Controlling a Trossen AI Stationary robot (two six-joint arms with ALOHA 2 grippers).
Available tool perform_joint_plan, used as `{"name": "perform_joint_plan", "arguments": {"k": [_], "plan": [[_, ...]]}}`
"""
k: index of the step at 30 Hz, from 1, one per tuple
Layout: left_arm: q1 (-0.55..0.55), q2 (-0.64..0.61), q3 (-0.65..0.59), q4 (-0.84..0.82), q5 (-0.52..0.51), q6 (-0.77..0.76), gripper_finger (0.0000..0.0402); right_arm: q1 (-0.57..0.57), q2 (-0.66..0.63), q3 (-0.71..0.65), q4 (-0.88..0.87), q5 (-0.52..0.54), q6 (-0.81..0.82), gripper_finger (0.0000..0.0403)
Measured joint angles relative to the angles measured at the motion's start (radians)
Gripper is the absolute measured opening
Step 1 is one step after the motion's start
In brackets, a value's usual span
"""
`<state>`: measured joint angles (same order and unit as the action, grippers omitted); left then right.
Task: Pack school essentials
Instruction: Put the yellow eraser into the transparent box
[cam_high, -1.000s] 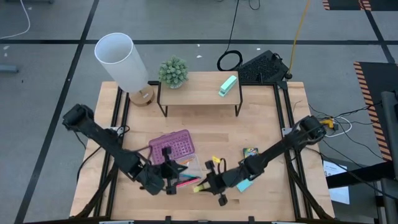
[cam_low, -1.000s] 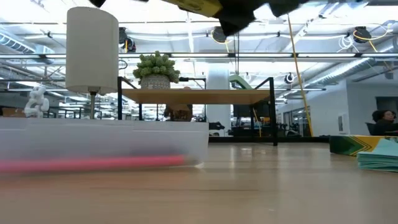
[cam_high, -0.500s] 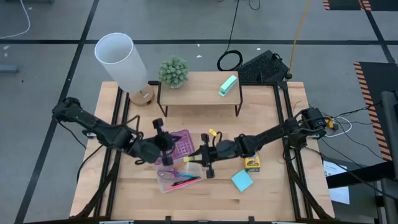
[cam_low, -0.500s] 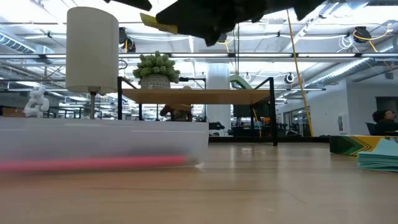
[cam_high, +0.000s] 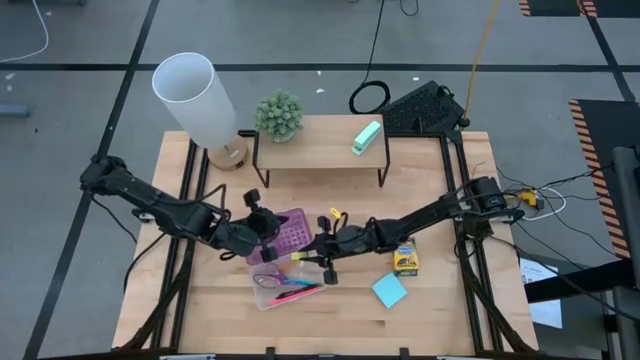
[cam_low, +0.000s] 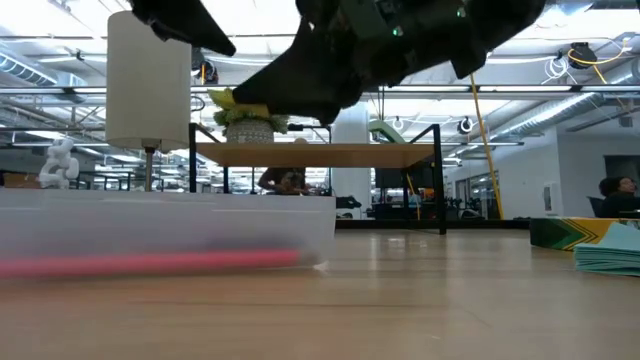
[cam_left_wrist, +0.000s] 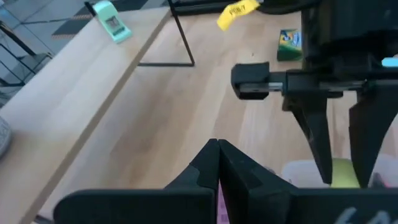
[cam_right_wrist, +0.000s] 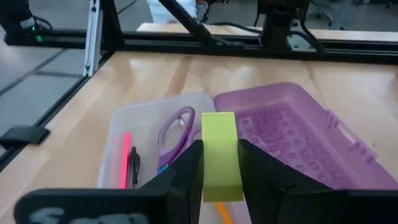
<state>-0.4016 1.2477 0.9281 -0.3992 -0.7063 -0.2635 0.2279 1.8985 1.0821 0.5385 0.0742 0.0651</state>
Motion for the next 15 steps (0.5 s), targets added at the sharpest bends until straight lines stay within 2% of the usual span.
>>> {"name": "perform_joint_plan", "arguments": {"k": [5, 15], "plan": [[-0.017, -0.04, -0.022, 0.032, 0.014, 0.009, 0.001, 0.002, 0.056, 0.0, 0.051, -0.001, 0.017, 0.0084], [-0.054, -0.046, -0.029, 0.07, 0.133, 0.081, 0.001, 0.002, 0.114, 0.002, 0.038, -0.028, 0.047, 0.0084]]}}
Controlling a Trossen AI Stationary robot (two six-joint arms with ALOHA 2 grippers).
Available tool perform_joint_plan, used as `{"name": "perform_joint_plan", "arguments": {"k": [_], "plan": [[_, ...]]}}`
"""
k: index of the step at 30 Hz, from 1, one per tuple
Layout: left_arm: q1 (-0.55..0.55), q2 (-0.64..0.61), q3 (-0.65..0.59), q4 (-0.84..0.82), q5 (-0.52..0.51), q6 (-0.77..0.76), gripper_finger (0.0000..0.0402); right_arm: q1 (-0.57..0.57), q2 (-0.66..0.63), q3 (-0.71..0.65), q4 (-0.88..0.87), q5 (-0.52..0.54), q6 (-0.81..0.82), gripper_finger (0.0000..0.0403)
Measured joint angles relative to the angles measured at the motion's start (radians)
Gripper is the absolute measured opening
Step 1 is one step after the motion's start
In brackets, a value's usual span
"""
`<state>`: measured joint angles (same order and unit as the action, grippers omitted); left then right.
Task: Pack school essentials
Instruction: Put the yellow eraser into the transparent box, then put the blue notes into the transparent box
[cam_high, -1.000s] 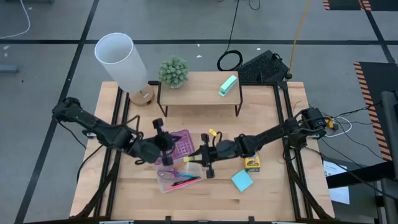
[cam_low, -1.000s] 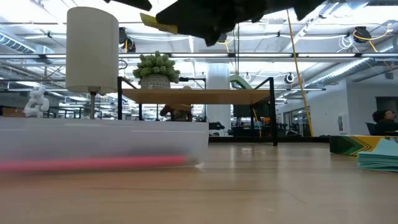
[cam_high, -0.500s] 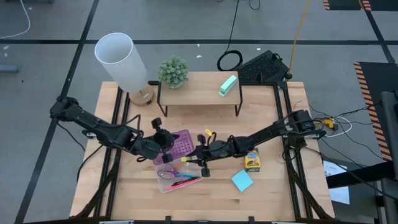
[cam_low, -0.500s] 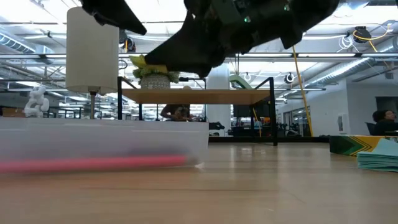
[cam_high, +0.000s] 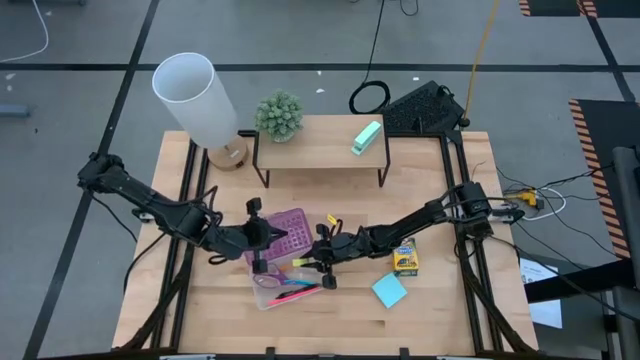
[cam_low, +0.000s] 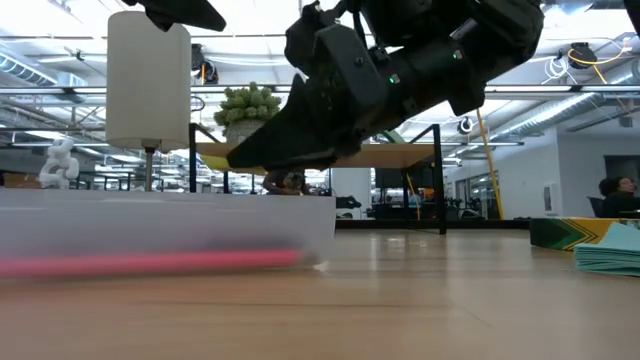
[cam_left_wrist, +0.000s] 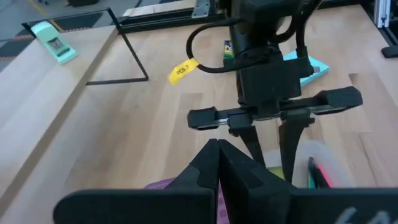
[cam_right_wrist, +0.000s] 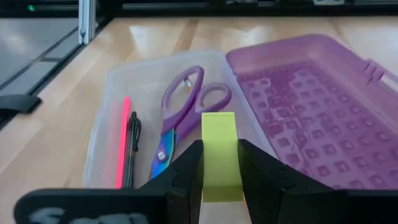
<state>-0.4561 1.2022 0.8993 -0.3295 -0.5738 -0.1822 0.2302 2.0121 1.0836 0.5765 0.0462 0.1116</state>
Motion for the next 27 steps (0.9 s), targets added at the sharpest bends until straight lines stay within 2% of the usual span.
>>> {"name": "perform_joint_plan", "arguments": {"k": [16, 27], "plan": [[0.0, 0.0, 0.0, -0.004, 0.006, 0.006, 0.001, 0.004, 0.0, 0.001, -0.063, -0.049, 0.0, 0.0089], [0.0, 0.0, 0.0, -0.002, 0.006, 0.005, 0.001, 0.003, 0.0, 0.001, -0.08, -0.042, 0.008, 0.0167]]}}
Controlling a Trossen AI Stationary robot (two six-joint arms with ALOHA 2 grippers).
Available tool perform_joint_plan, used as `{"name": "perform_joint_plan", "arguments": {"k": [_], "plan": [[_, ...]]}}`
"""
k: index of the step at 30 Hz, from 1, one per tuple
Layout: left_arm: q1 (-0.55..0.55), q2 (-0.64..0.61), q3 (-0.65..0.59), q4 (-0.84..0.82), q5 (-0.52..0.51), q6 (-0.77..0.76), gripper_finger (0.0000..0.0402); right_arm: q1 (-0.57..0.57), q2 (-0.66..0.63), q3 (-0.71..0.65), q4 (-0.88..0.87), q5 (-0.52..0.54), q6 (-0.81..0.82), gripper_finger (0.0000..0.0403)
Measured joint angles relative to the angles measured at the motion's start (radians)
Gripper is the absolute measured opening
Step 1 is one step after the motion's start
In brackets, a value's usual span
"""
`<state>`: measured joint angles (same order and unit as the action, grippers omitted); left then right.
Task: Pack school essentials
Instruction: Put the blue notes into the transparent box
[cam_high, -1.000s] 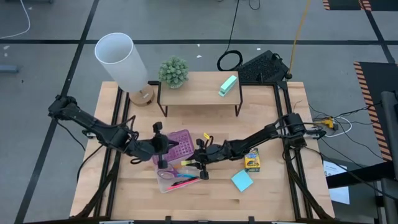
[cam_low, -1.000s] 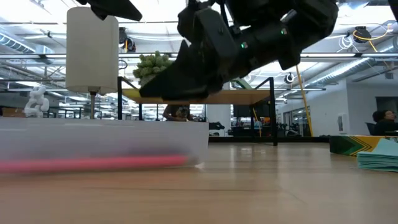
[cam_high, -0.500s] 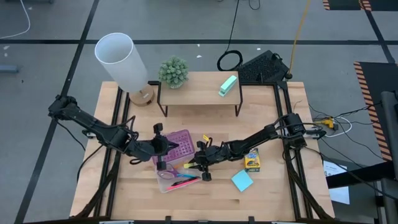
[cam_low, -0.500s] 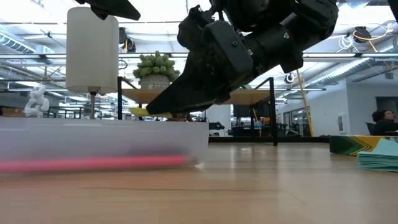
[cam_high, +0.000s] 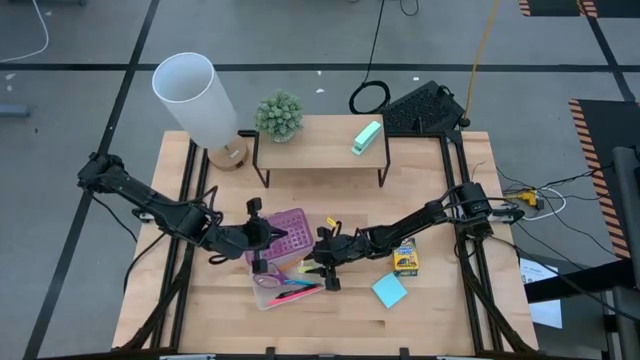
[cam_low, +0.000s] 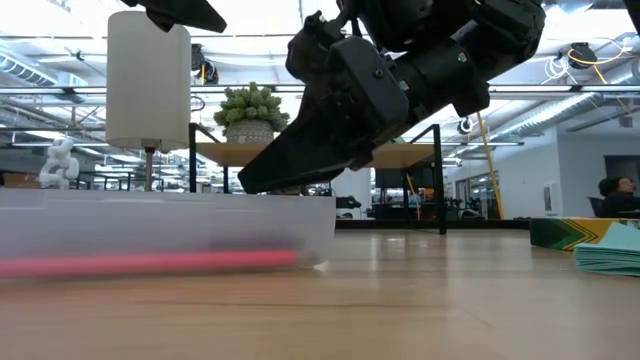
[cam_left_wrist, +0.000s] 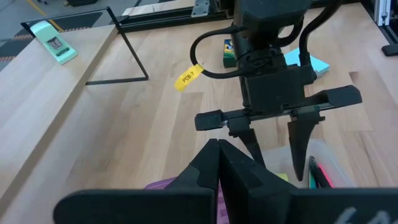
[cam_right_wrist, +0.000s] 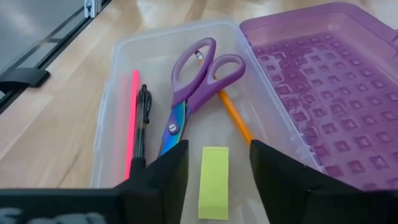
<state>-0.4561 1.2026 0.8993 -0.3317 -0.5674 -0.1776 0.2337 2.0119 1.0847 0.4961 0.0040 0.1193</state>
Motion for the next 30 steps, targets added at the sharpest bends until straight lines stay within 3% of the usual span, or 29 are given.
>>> {"name": "perform_joint_plan", "arguments": {"k": [12, 25, 30], "plan": [[0.0, 0.0, 0.0, 0.0, 0.0, 0.0, 0.001, 0.004, -0.038, 0.0, -0.026, -0.003, 0.004, 0.018], [0.0, 0.0, 0.0, 0.001, 0.0, 0.008, 0.001, 0.072, -0.202, -0.001, -0.36, 0.002, 0.026, 0.018], [0.0, 0.0, 0.0, 0.011, 0.001, 0.008, 0.001, 0.125, -0.278, -0.001, -0.529, 0.078, 0.032, 0.018]]}}
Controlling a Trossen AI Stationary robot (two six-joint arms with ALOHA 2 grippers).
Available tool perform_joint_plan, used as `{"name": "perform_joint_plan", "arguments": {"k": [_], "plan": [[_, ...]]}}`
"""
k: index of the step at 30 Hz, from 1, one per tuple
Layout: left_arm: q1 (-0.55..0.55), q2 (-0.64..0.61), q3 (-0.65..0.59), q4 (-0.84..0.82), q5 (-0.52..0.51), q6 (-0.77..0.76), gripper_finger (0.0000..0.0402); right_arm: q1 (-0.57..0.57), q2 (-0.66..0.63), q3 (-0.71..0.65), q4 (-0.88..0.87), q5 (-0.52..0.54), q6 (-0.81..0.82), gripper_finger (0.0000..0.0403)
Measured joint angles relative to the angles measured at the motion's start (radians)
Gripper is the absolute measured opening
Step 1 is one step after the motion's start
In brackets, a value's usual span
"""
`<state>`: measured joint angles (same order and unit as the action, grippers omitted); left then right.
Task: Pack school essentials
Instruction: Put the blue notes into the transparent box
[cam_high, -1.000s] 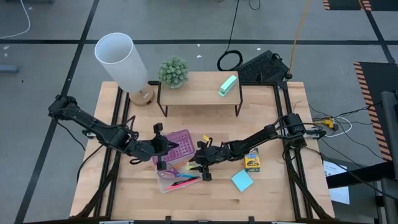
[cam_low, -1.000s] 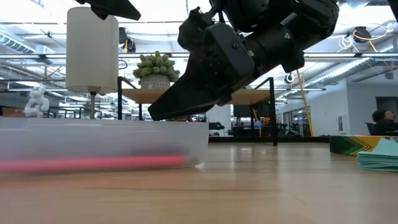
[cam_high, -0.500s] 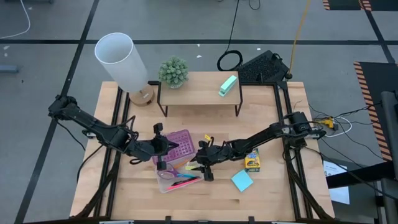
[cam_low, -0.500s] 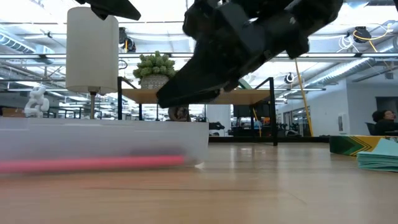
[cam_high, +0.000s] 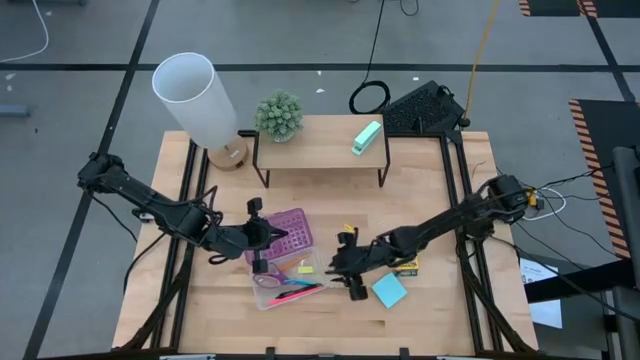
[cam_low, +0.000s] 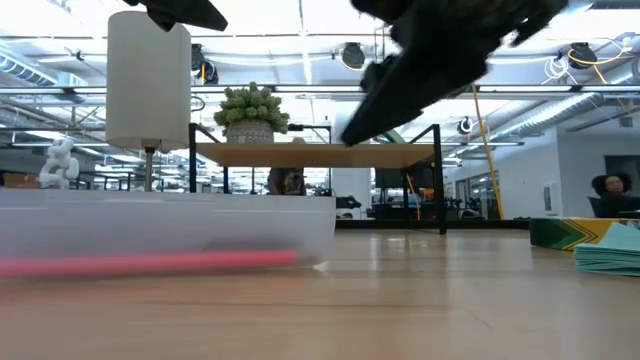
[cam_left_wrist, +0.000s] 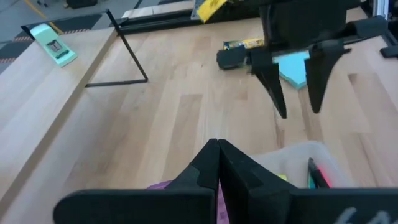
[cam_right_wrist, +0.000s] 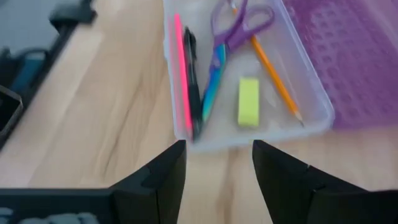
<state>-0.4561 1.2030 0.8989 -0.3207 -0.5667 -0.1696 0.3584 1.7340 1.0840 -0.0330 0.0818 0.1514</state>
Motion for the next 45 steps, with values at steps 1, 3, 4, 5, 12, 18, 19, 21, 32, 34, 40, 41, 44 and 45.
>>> {"name": "perform_joint_plan", "arguments": {"k": [1, 3, 4, 5, 12, 18, 19, 21, 32, 34, 40, 41, 44, 45], "plan": [[0.0, 0.0, 0.0, 0.009, 0.0, 0.003, 0.001, 0.013, -0.017, 0.0, -0.034, 0.02, 0.005, 0.018], [0.0, 0.001, 0.0, 0.036, 0.001, 0.012, 0.001, 0.038, -0.051, 0.0, -0.103, 0.059, 0.022, 0.018], [0.0, 0.001, 0.0, 0.05, 0.001, 0.018, 0.001, 0.053, -0.068, 0.0, -0.139, 0.076, 0.032, 0.018], [0.0, 0.001, 0.0, 0.065, 0.001, 0.022, 0.001, 0.067, -0.084, 0.0, -0.174, 0.086, 0.044, 0.018], [0.026, 0.038, 0.0, 0.092, 0.012, -0.032, 0.001, 0.191, -0.179, 0.0, -0.392, 0.156, 0.18, 0.018], [0.069, 0.137, 0.046, 0.111, 0.116, -0.01, 0.001, 0.322, -0.204, 0.0, -0.544, 0.233, 0.267, 0.018], [0.077, 0.157, 0.061, 0.129, 0.133, 0.0, 0.001, 0.342, -0.204, 0.0, -0.566, 0.234, 0.282, 0.018], [0.092, 0.194, 0.092, 0.151, 0.168, 0.021, 0.001, 0.376, -0.203, 0.0, -0.611, 0.233, 0.321, 0.018], [0.138, 0.509, 0.407, 0.13, 0.319, 0.11, 0.001, 0.577, -0.203, 0.0, -0.775, 0.235, 0.57, 0.018], [0.147, 0.569, 0.467, 0.12, 0.359, 0.129, 0.001, 0.609, -0.203, 0.0, -0.777, 0.244, 0.602, 0.018], [0.168, 0.728, 0.63, 0.114, 0.49, 0.167, 0.001, 0.686, -0.203, -0.022, -0.757, 0.266, 0.617, 0.018], [0.169, 0.753, 0.657, 0.114, 0.501, 0.176, 0.001, 0.694, -0.203, -0.036, -0.743, 0.266, 0.605, 0.018], [0.167, 0.828, 0.739, 0.111, 0.541, 0.208, 0.001, 0.706, -0.203, -0.088, -0.672, 0.263, 0.571, 0.018], [0.166, 0.853, 0.765, 0.108, 0.551, 0.216, 0.001, 0.706, -0.203, -0.107, -0.643, 0.264, 0.57, 0.018]]}}
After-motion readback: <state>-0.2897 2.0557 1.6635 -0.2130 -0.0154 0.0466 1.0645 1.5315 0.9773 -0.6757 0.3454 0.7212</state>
